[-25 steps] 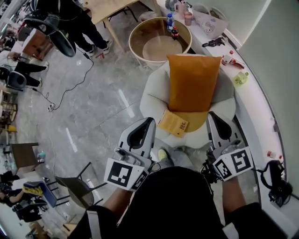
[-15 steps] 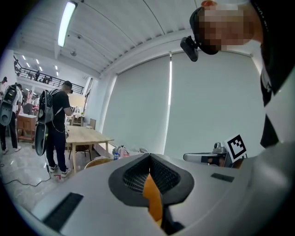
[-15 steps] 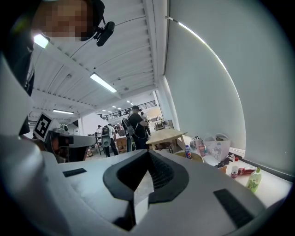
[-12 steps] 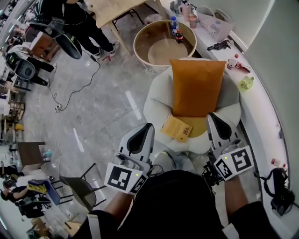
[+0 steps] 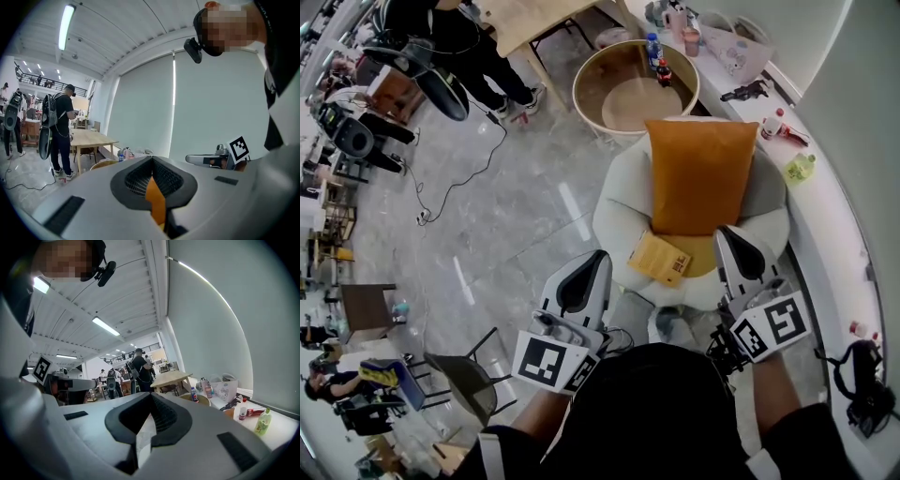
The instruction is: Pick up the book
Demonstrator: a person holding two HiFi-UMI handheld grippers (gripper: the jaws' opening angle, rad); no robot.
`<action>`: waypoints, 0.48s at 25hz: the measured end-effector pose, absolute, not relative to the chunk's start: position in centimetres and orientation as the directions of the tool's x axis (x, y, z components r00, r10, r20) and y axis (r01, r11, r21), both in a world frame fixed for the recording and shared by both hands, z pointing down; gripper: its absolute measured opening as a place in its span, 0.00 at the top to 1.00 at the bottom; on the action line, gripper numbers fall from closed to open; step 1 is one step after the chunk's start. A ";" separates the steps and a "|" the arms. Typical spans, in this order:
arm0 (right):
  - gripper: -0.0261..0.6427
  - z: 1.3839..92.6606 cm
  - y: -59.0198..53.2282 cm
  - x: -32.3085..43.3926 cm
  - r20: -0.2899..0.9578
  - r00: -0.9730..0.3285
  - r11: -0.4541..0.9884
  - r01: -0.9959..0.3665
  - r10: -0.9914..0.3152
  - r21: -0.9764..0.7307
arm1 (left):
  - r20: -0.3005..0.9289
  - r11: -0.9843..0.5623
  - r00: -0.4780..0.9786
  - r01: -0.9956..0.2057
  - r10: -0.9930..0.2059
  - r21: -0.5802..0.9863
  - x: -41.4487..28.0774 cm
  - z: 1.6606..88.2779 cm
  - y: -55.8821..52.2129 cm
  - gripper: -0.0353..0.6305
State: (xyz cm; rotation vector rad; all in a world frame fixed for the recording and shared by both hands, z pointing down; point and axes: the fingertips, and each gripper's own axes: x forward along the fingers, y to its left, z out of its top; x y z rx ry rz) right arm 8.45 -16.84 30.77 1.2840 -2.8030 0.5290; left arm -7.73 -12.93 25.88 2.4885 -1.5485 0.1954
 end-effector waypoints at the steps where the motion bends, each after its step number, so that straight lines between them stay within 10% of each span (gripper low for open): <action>1: 0.94 31.1 -16.8 8.4 0.157 -0.663 0.605 -0.738 -0.732 -0.300 | 0.225 -0.427 0.441 -0.898 -0.869 0.108 -7.9 26.4 -12.8 0.94; 12: 0.94 35.9 -17.8 6.1 0.266 -0.663 0.596 -0.747 -0.700 -0.295 | 0.331 -0.383 0.410 -0.912 -0.850 0.146 -11.5 33.8 -15.3 0.94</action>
